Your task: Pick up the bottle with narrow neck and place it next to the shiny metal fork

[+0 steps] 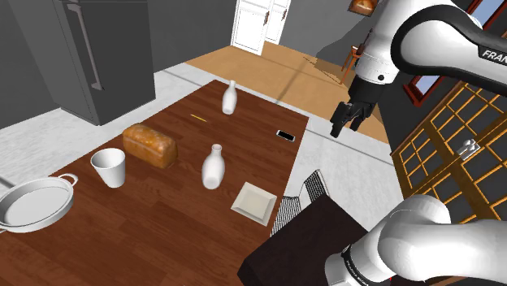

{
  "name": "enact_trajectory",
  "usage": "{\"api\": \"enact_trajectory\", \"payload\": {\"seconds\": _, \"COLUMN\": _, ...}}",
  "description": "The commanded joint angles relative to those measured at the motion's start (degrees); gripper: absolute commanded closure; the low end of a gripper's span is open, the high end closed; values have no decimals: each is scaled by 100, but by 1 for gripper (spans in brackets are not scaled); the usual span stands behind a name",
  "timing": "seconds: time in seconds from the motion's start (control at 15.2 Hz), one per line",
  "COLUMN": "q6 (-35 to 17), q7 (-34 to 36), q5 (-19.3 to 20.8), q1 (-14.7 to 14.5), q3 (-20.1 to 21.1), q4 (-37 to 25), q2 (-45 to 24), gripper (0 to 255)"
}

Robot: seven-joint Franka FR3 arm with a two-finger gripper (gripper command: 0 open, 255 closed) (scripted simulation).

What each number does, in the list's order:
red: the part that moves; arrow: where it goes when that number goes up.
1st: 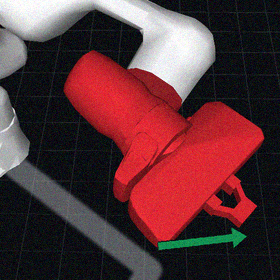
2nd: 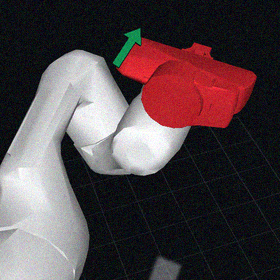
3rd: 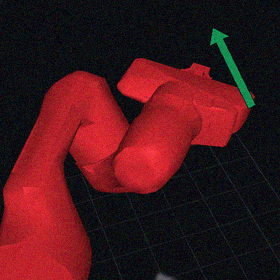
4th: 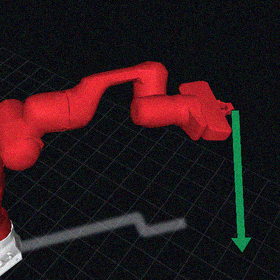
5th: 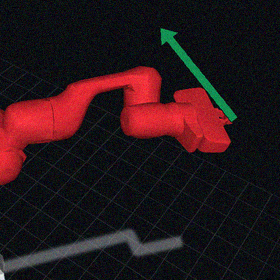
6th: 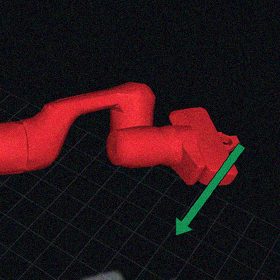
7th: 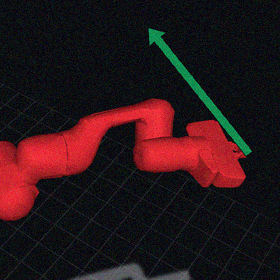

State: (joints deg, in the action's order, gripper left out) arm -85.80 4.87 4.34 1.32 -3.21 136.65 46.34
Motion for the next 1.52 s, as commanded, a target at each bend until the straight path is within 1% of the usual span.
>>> {"api": "enact_trajectory", "payload": {"seconds": 0.0, "q6": 0, "q7": 0, "q5": 0, "q1": 0, "q3": 0, "q4": 0, "q2": 0, "gripper": 0}}
{"api": "enact_trajectory", "payload": {"seconds": 0.33, "q6": -836, "q7": 180, "q5": -158, "q1": -111, "q3": 112, "q4": 19, "q2": -880, "gripper": 0}}
{"api": "enact_trajectory", "payload": {"seconds": 0.73, "q6": -1730, "q7": 354, "q5": -316, "q1": -232, "q3": 239, "q4": -218, "q2": -2081, "gripper": 0}}
{"api": "enact_trajectory", "payload": {"seconds": 1.12, "q6": -2442, "q7": 497, "q5": -434, "q1": -338, "q3": 355, "q4": -729, "q2": -3369, "gripper": 0}}
{"api": "enact_trajectory", "payload": {"seconds": 1.45, "q6": -2865, "q7": 602, "q5": -499, "q1": -417, "q3": 441, "q4": -1357, "q2": -4470, "gripper": 0}}
